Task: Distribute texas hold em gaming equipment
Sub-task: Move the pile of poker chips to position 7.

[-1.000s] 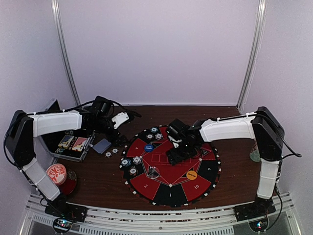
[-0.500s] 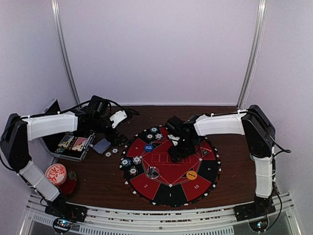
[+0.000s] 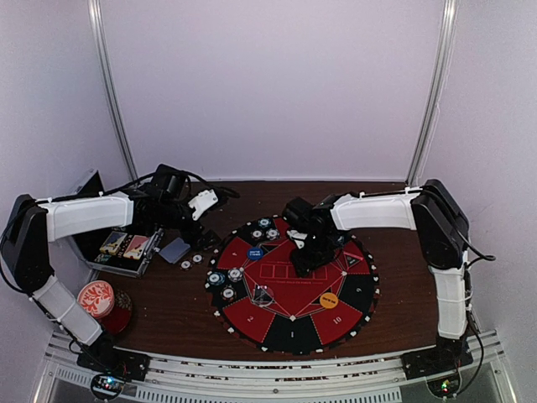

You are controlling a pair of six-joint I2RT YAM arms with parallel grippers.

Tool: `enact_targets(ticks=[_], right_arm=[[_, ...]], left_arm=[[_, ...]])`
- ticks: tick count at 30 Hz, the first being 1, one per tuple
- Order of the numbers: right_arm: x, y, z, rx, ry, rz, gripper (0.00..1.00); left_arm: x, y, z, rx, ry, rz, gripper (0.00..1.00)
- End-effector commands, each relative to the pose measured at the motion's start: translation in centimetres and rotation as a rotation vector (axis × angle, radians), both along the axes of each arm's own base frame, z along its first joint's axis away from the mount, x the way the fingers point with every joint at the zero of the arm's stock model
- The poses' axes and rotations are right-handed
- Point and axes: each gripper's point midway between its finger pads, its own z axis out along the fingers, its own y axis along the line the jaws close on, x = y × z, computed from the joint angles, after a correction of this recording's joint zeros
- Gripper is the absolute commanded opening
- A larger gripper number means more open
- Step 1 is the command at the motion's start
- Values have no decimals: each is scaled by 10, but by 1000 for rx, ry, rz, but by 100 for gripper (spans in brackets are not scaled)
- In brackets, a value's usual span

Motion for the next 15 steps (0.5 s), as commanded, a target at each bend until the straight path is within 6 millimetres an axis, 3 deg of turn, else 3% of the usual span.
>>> enact_targets(ticks=[1, 11, 15], right_arm=[[-4, 12, -16, 23, 39, 24, 52], [-15, 17, -23, 10, 53, 52, 37], [-17, 15, -26, 1, 59, 53, 27]], left_arm=[[3, -2, 14, -47, -36, -2, 98], [1, -4, 14, -51, -32, -10, 98], [1, -3, 15, -52, -34, -9, 98]])
